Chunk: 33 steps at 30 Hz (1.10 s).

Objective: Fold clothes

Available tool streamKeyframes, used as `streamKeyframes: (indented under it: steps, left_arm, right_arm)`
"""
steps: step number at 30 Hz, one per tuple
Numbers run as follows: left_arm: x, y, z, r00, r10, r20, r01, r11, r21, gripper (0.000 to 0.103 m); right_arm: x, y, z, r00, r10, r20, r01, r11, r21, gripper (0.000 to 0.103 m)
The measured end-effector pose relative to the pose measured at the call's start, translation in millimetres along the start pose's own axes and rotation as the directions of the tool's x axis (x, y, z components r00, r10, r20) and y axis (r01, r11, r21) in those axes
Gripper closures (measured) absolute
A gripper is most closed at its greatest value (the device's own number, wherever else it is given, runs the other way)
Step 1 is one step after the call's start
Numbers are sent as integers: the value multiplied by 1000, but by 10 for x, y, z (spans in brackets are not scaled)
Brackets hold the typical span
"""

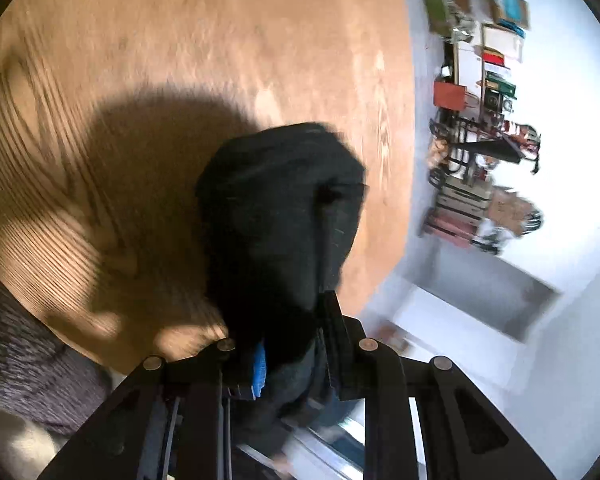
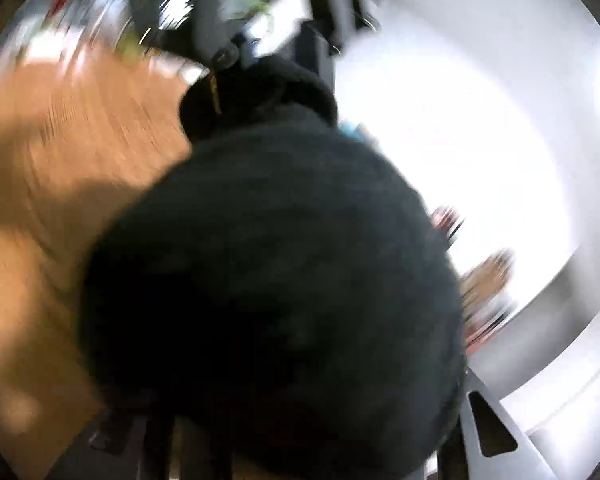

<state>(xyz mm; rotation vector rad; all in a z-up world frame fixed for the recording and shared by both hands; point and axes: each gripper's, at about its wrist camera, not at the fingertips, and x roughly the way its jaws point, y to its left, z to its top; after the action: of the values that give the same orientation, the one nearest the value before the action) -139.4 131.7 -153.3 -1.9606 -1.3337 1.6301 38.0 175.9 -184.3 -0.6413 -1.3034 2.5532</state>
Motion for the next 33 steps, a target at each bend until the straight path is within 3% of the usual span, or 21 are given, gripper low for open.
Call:
streamKeyframes:
  steps: [1, 3, 6, 10, 14, 16, 17, 19, 22, 23, 25, 27, 30, 32, 33]
  left_arm:
    - [-17, -105, -49, 1000, 12, 15, -13, 999, 42, 79]
    - [-65, -401, -219, 999, -40, -4, 41, 990, 133, 79]
    - [-142, -986, -603, 986, -155, -61, 167, 934, 315, 79]
    - [-132, -1757, -1248, 949, -264, -171, 314, 803, 506, 79]
    - [208, -2430, -1910, 860, -330, -390, 505, 662, 554, 79]
    - [483, -2667, -2157, 825, -324, -463, 555, 623, 552, 79]
    - [713, -2757, -2294, 821, -304, -484, 556, 617, 557, 79]
    - [1088, -2734, -2445, 824, -257, -505, 538, 632, 558, 79]
    - [1763, -2415, -2571, 874, -103, -476, 418, 658, 626, 79]
    - [2017, -2242, -2549, 885, -40, -464, 365, 680, 636, 79]
    - [2378, -1931, -2457, 883, 45, -466, 292, 724, 624, 79]
    - [2581, -1661, -2337, 872, 71, -485, 271, 754, 598, 80]
    - [2558, -1442, -2357, 887, 75, -455, 256, 741, 621, 79]
    - [2536, -1464, -2270, 886, 62, -460, 258, 759, 598, 79]
    - [2554, -1504, -2287, 888, 61, -456, 256, 758, 599, 79]
  right_arm:
    - [7, -92, 13, 999, -42, 28, 44, 996, -76, 69]
    - [32, -325, 18, 992, -114, 62, 123, 976, -182, 69]
    - [13, -857, -52, 943, -309, 122, 331, 901, -281, 69]
    - [-142, -1714, -179, 833, -537, 134, 550, 775, -312, 68]
    - [-309, -2496, -549, 675, -725, 136, 707, 584, -399, 67]
    - [-381, -2816, -793, 613, -780, 121, 734, 506, -453, 65]
    - [-406, -2937, -931, 602, -792, 100, 727, 492, -478, 65]
    - [-432, -3071, -1213, 620, -785, 9, 679, 530, -509, 65]
    - [-373, -2879, -1749, 686, -702, -190, 537, 665, -519, 66]
    - [-348, -2729, -1899, 706, -666, -239, 486, 702, -520, 67]
    - [-320, -2360, -2179, 744, -586, -321, 380, 766, -518, 68]
    - [-343, -1960, -2351, 772, -552, -316, 327, 770, -548, 68]
    - [-365, -1735, -2371, 793, -530, -301, 318, 781, -537, 65]
    - [-364, -1736, -2321, 803, -501, -323, 305, 811, -499, 54]
    - [-371, -1737, -2298, 806, -489, -333, 296, 821, -488, 42]
